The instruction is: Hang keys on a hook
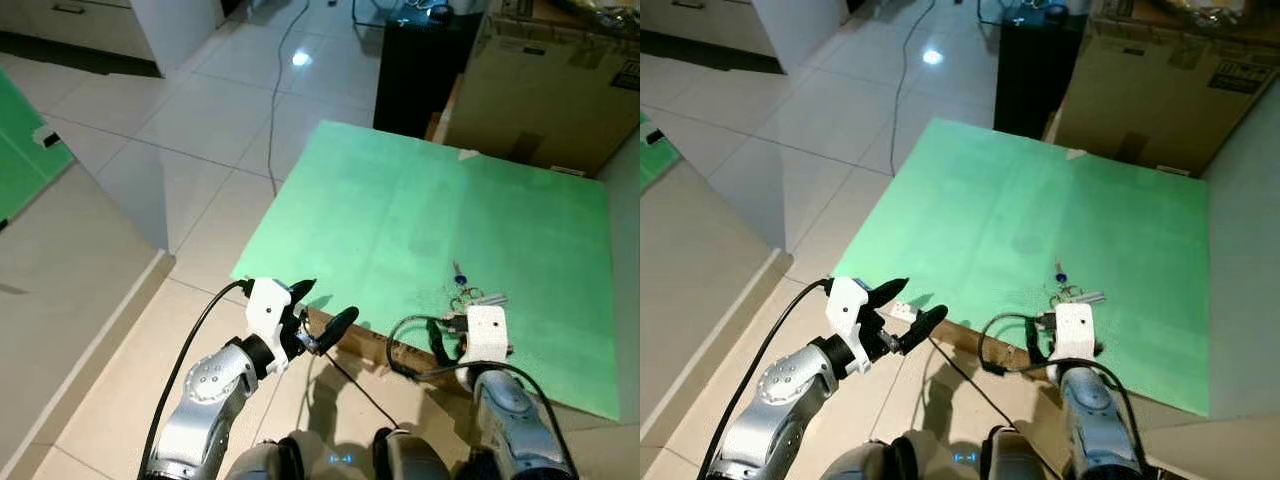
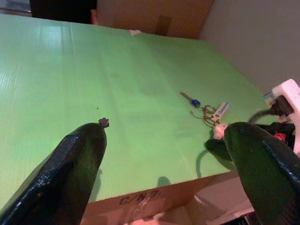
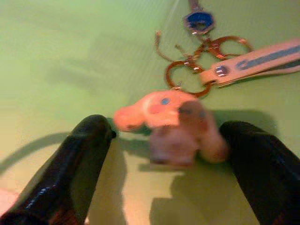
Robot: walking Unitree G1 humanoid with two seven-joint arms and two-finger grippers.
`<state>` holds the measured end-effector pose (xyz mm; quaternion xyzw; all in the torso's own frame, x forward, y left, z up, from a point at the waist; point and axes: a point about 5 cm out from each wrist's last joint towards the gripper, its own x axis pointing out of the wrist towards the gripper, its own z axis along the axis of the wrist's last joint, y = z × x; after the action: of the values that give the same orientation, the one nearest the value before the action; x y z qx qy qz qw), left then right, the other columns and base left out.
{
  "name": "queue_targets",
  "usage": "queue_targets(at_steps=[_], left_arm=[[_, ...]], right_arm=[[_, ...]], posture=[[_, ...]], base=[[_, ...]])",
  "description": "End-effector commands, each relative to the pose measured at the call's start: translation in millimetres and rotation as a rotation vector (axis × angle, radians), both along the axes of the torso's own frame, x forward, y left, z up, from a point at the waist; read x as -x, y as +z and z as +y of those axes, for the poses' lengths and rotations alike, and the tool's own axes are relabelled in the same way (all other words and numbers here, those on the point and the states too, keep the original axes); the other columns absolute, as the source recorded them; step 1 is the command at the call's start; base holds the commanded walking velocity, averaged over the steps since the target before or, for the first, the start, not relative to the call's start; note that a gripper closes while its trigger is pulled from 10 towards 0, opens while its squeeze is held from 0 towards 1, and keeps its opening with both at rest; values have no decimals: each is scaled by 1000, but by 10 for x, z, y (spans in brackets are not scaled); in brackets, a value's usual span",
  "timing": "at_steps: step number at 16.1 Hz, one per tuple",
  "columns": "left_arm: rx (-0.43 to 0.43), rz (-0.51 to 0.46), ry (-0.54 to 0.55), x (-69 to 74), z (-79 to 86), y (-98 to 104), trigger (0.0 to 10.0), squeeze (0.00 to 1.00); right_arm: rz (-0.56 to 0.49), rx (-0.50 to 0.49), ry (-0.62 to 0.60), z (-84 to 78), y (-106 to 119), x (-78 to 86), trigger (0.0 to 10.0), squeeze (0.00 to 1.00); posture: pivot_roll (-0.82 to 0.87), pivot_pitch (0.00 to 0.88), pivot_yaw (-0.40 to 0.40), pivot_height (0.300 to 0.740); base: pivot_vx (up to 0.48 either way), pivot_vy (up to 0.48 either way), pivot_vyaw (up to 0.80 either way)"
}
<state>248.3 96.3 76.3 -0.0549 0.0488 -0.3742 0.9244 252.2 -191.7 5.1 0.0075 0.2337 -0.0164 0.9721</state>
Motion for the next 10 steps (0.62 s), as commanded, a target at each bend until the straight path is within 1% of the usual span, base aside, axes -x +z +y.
queue_targets(at_steps=[1,3,4,7,8,10], left_arm=[[-24,12,13,8,10,-56,10000,0],[-25,16,25,-16,12,-59,10000,0],[-25,21,33,-28,-5,-73,10000,0],[-14,27,42,-25,-66,-93,10000,0],[-11,26,35,-9,-114,-101,10000,0],[-13,24,30,-1,-161,-115,10000,0]], right_arm=[[35,-60,8,29,-67,49,0,0],[39,-55,54,71,-74,48,0,0],[30,-43,79,64,-57,41,0,0],[27,-20,87,16,-38,42,0,0],[33,-12,88,-6,-45,56,0,0],[35,-30,74,-26,-47,89,0,0]], posture=[[-109,190,49,740],[-110,189,45,740],[-128,191,31,740],[-142,188,22,740],[-148,186,19,740],[-156,185,13,740]], base=[[0,0,0],[0,0,0],[0,0,0],[0,0,0],[0,0,0],[0,0,0]])
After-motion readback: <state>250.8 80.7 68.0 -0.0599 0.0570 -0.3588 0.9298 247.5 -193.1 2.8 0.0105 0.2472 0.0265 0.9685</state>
